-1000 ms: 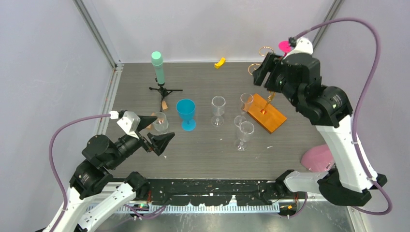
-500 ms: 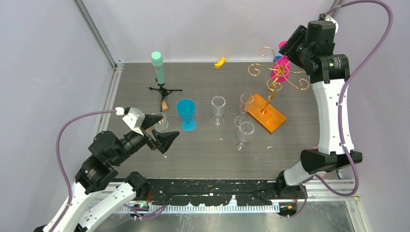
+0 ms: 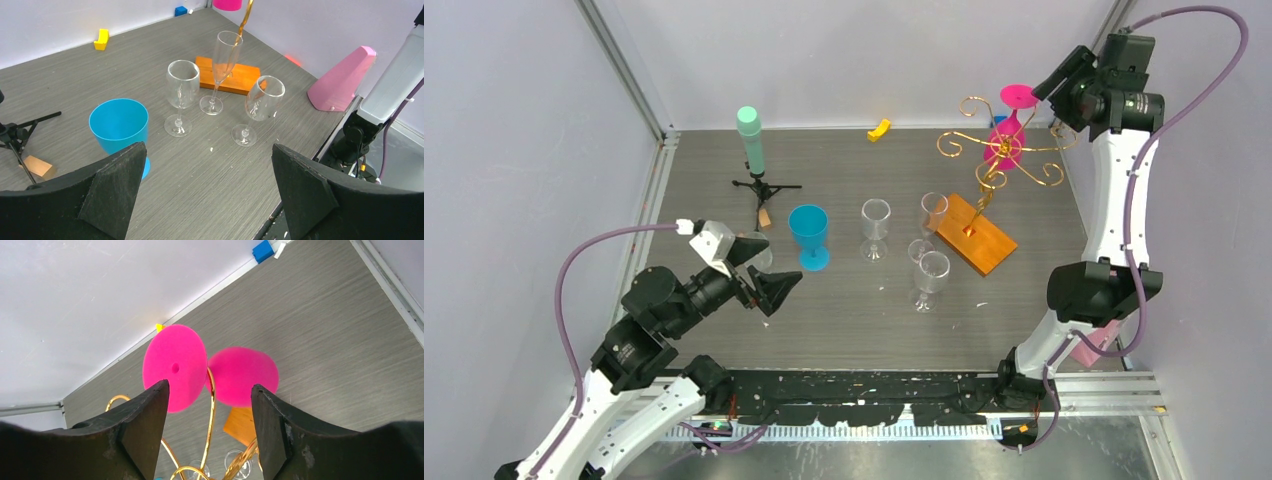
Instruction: Take the wine glass off the wine glass rack
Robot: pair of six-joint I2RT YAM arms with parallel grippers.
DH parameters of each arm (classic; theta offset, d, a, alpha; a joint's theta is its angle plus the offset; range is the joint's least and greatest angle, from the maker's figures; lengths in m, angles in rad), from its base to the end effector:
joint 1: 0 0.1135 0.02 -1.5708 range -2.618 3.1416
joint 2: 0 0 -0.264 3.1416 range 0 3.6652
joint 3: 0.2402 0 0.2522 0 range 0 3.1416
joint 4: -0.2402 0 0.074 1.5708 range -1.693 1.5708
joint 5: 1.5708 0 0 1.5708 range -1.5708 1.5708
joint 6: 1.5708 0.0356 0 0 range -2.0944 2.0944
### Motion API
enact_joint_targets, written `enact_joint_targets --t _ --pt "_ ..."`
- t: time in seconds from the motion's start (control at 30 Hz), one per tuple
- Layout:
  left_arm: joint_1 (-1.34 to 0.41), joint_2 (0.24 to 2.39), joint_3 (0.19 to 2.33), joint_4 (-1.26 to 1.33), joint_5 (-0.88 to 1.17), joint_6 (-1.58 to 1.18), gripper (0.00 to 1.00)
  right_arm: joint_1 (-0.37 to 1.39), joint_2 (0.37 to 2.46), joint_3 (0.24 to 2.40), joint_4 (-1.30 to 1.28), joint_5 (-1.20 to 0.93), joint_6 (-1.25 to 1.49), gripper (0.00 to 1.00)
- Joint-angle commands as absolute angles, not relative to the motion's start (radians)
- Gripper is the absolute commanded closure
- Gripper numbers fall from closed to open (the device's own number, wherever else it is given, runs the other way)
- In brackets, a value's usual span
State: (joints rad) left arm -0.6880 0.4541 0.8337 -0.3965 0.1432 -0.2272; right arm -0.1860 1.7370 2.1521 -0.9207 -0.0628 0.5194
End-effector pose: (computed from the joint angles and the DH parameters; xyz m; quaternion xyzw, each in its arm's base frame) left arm 0.0719 -0.0657 0.3740 0.2113 0.6810 -0.3547 0.6048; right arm 0.3537 -0.0643 0.4745 0.2825 0.8136 0.1109 0.4960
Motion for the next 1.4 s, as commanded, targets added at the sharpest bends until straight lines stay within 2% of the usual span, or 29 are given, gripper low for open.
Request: enact_joint_targets --t 0.0,0.27,0.77,1.03,1.1,1.17,1.37 --pt "-0.693 0.471 0.830 -0.329 0.154 -0.229 0.00 -0.219 1.778 2.224 -0.851 -0.175 0.484 0.33" --pt "-0.692 0.474 0.832 -0.335 0.138 -0.234 0.00 -0.236 1.856 2.226 -0.830 -0.372 0.458 0.34" --pt "-0.693 0.479 0.835 -0.341 0.123 -0.238 0.00 -0.235 1.838 2.177 -0.752 -0.378 0.449 0.70" --pt "-0.692 0.480 0.825 -0.316 0.084 -0.256 0.00 -0.236 1.724 2.016 -0.556 -0.345 0.507 0.87" --pt "-0.692 0.479 0.821 -0.304 0.089 -0.261 0.00 -0.235 1.699 1.978 -0.519 -0.346 0.529 0.96" --pt "-0.693 0.482 0.824 -0.305 0.097 -0.258 0.00 -0.236 1.682 1.950 -0.490 -0.351 0.560 0.99" --pt "-0.693 0.492 0.841 -0.320 0.099 -0.247 0.00 -0.236 1.623 1.854 -0.386 -0.348 0.679 1.00"
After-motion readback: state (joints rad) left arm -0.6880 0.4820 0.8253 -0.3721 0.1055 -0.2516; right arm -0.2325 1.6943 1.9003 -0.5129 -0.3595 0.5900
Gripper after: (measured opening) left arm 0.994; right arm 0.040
